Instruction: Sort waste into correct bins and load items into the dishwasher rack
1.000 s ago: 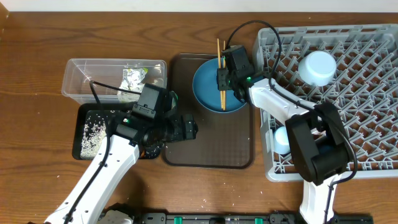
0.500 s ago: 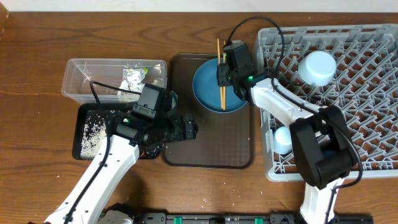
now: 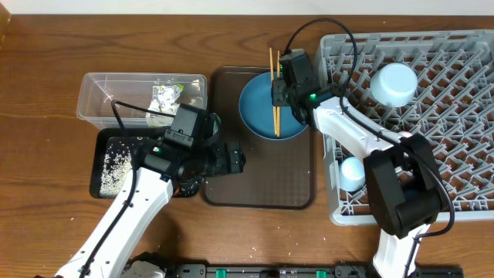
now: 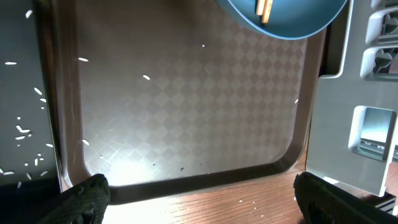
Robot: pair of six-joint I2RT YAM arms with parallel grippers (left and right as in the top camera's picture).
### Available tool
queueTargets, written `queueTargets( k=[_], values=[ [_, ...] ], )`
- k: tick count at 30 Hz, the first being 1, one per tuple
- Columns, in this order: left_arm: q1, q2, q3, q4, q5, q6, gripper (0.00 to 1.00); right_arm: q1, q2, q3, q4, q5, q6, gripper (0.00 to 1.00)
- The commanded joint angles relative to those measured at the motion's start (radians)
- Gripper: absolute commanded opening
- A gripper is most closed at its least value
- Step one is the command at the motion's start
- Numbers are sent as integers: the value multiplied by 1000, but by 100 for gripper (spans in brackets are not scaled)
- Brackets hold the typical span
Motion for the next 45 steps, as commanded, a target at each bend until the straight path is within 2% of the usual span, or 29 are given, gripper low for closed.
queueTargets(
  k=[1,18,24,45],
  values=[
    [4,2,21,-2,-10,6,97,14,31,3,6,-9,40,26],
    [4,2,21,-2,-9,6,97,38,68,3,-2,0,40,24],
    [4,2,21,-2,-9,6,97,38,68,3,29,2,40,28],
    [4,2,21,-2,-9,6,97,18,31,6,34,6,74,27]
  ],
)
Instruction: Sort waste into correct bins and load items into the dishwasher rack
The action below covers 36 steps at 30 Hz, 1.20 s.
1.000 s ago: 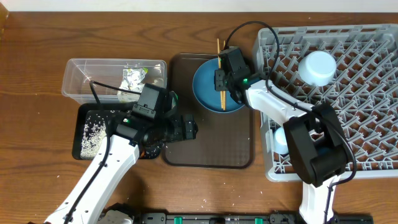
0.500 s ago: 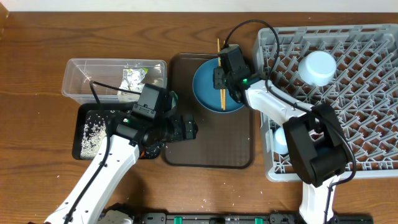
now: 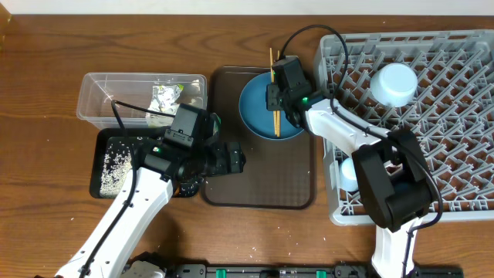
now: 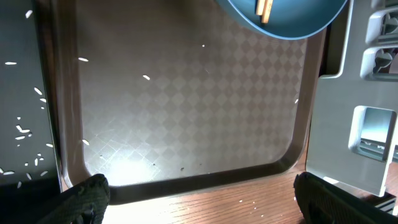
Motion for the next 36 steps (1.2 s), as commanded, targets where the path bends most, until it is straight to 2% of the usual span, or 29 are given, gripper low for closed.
queueTargets(
  k=[1,21,28,36],
  values=[
    [4,2,21,-2,-9,6,97,-6,-27,6,1,13,40,27],
    [4,2,21,-2,-10,6,97,-34,-93,6,-10,13,55,29],
    [4,2,21,-2,-9,6,97,-33,-84,6,-55,14,56,25],
    [4,2,21,-2,-9,6,97,-27,-27,6,-48,29,69,26]
  ],
)
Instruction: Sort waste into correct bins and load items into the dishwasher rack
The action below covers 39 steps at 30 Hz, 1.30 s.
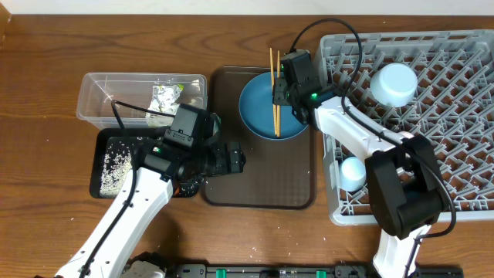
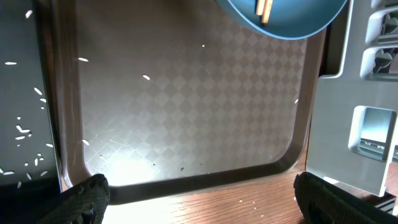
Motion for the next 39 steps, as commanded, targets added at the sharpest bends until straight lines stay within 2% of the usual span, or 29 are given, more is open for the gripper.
queueTargets(
  k=[1,14,39],
  values=[
    [4,2,21,-2,-9,6,97,3,45,6,6,17,29,27],
    [4,2,21,-2,-9,6,97,18,65,5,62,16,29,28],
    [4,2,21,-2,-9,6,97,23,124,3,39,17,40,27]
  ],
)
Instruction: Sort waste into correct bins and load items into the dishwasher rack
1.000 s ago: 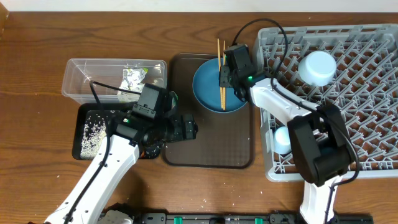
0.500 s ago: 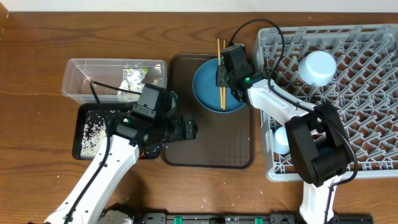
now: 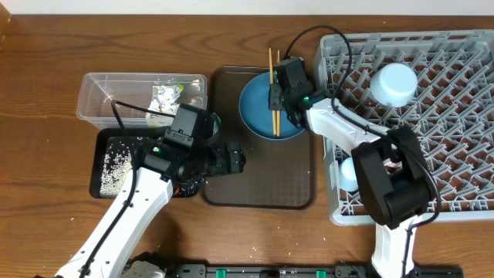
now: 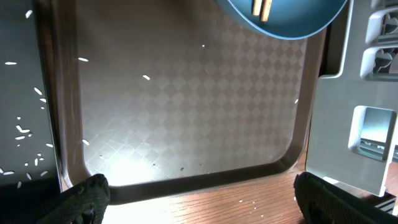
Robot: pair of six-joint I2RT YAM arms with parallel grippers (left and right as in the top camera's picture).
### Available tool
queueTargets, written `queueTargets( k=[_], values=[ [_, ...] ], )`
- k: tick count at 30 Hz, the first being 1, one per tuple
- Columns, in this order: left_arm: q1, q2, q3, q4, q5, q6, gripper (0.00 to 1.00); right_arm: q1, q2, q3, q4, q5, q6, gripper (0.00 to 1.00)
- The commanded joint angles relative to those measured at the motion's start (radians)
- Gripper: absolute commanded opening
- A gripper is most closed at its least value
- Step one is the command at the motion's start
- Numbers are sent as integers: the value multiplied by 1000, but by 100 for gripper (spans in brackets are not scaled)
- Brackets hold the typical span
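A blue plate [image 3: 262, 114] lies at the far end of the brown tray [image 3: 258, 181], with a pair of wooden chopsticks [image 3: 273, 116] across it. My right gripper [image 3: 275, 94] is right over the chopsticks' upper half; its fingers are hidden under the wrist. At the tray's left edge my left gripper [image 3: 234, 158] stays still. In the left wrist view the left gripper [image 4: 199, 198] stands wide open and empty above the tray's near rim [image 4: 186, 183], with the plate [image 4: 280, 18] and chopstick tips [image 4: 258, 6] at the top.
The grey dishwasher rack [image 3: 455, 147] fills the right side and holds a white cup [image 3: 394, 83] and a pale blue cup [image 3: 351, 174]. A clear bin [image 3: 100, 96] with wrappers and a black bin [image 3: 116, 166] with rice grains stand at the left.
My right gripper has moved slightly left and down along the chopsticks. The chopstick tips have shifted a little to the left in the left wrist view. The left arm is unchanged.
My right gripper was over the plate's right part by the chopsticks, then further left on them, then back to the right, and now left again. The chopsticks remain on the plate, only nudged. The left gripper has stayed open at the tray's left edge throughout.
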Motion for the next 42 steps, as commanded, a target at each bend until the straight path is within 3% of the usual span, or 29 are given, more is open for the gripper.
queueTargets(
  k=[1,3,8,13,26,35,42],
  values=[
    [4,2,21,-2,-10,6,97,5,33,3,2,14,21,25],
    [4,2,21,-2,-10,6,97,5,33,3,15,14,21,22],
    [4,2,21,-2,-9,6,97,1,-8,6,40,14,20,1],
    [4,2,21,-2,-9,6,97,-6,-98,6,40,15,-5,1],
    [4,2,21,-2,-10,6,97,-43,-422,6,-231,16,-340,1],
    [4,2,21,-2,-10,6,97,-171,-430,3,-461,21,-387,1],
    [4,2,21,-2,-10,6,97,-229,-399,-16,-491,14,-388,1]
  ],
)
